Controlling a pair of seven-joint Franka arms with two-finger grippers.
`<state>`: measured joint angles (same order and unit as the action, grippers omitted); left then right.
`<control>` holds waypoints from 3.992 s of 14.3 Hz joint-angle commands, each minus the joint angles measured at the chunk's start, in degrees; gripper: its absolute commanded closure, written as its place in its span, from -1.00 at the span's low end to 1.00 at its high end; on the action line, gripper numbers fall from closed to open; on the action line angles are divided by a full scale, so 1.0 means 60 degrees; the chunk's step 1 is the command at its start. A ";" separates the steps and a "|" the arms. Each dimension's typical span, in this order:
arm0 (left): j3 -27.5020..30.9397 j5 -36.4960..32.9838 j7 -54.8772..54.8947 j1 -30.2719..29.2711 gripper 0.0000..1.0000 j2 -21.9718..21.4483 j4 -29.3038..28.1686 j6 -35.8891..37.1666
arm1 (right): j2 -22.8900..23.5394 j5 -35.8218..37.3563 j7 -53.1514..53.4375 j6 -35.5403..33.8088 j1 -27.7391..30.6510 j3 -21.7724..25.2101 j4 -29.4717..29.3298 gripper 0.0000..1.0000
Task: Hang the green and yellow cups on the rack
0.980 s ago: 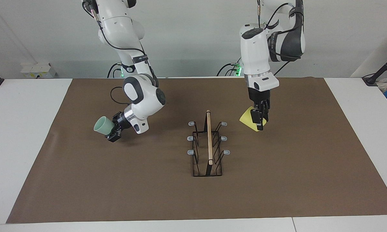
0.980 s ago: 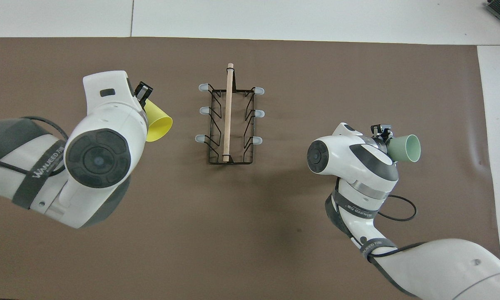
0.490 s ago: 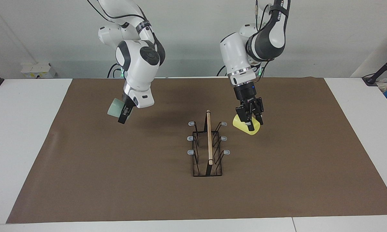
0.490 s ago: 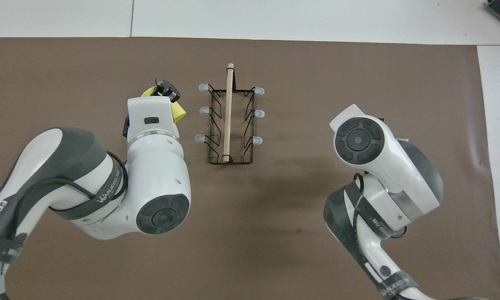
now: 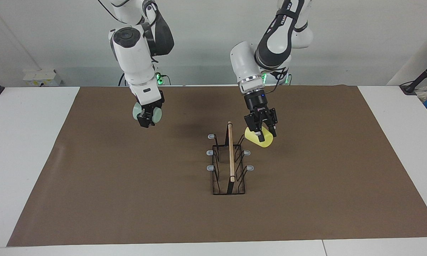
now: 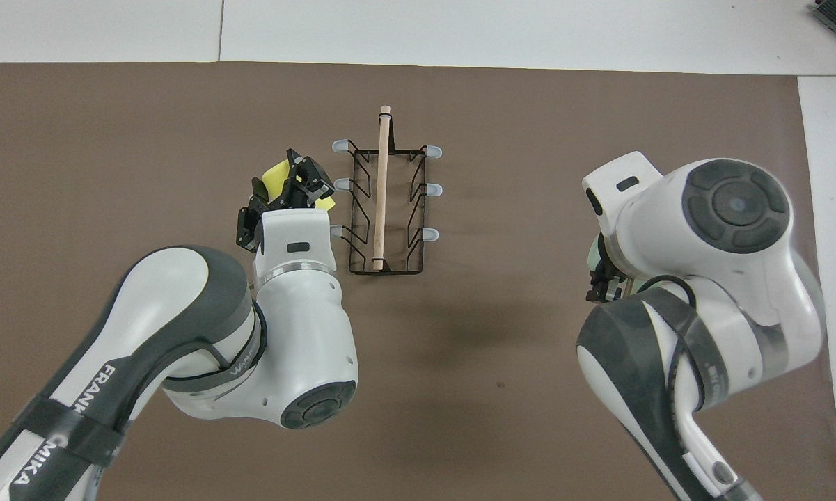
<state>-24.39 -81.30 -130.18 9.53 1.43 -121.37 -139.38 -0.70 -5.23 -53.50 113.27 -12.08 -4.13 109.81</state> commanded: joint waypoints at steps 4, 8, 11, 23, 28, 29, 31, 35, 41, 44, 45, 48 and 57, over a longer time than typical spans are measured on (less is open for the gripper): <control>-0.0344 -0.0615 -0.0774 0.0024 1.00 -0.0369 -0.0717 0.0275 | -0.0571 -0.4071 -0.1319 0.0617 0.0196 -0.0029 0.0052 1.00; -0.0710 -0.0571 -0.0774 0.0038 -0.26 -0.0385 -0.0967 0.0071 | -0.0586 -0.7135 -0.2431 0.0793 0.0649 -0.0029 0.0081 1.00; -0.0740 -0.0484 -0.0583 0.0024 -1.00 -0.0326 -0.0866 -0.0017 | -0.0819 -0.9024 -0.3927 0.1524 0.0841 -0.0029 0.0505 1.00; 0.1512 0.0821 0.2404 -0.0167 -1.00 -0.0369 -0.0060 -0.3105 | -0.0500 -1.7902 -1.0967 0.3783 0.0021 -0.0571 0.2074 1.00; 0.2379 0.1038 0.2786 -0.0196 -1.00 -0.0166 0.0407 -0.3988 | 0.0101 -1.9529 -1.2963 0.3812 -0.0607 -0.0556 0.2279 1.00; 0.2380 0.1432 0.2815 -0.0210 -1.00 -0.0049 0.0685 -0.3973 | 0.0248 -1.9882 -1.3360 0.3826 -0.0725 -0.0556 0.2279 1.00; 0.2394 0.2427 0.2873 -0.0225 -0.97 0.0172 0.1227 -0.3696 | 0.0672 -2.0730 -1.4486 0.3797 -0.1018 -0.0556 0.2279 1.00; 0.2541 0.3146 0.3006 -0.0342 -0.91 0.0172 0.1477 -0.3593 | 0.1025 -2.1175 -1.5310 0.3782 -0.1181 -0.0556 0.2279 1.00; 0.2687 0.5460 0.3544 -0.0401 -0.50 0.0187 0.2283 -0.2554 | 0.1231 -2.1585 -1.5956 0.3797 -0.1342 -0.0556 0.2454 1.00; 0.2833 0.6268 0.4686 -0.0459 -0.51 0.0172 0.2299 -0.2508 | 0.1668 -2.1891 -1.6424 0.3288 -0.1342 -0.0556 0.2484 1.00; 0.2878 0.6574 0.5125 -0.0489 -0.51 0.0158 0.2328 -0.2508 | 0.1815 -2.1907 -1.6629 0.3067 -0.1313 -0.0542 0.2484 1.00; 0.2965 0.7744 0.6997 -0.0562 -0.52 0.0172 0.2372 -0.2289 | 0.2342 -2.1936 -1.7069 0.2453 -0.1254 -0.0542 0.2557 1.00; 0.3755 1.3047 1.6558 -0.0577 -0.62 0.0158 0.2883 0.0065 | 0.2534 -2.1995 -1.7669 0.2537 -0.1181 -0.0542 0.2996 1.00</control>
<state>-2.89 -7.62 -42.29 6.12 1.96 -106.41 -144.30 14.22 -135.02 -155.36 128.96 -19.79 -6.88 126.07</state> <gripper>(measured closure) 0.203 0.410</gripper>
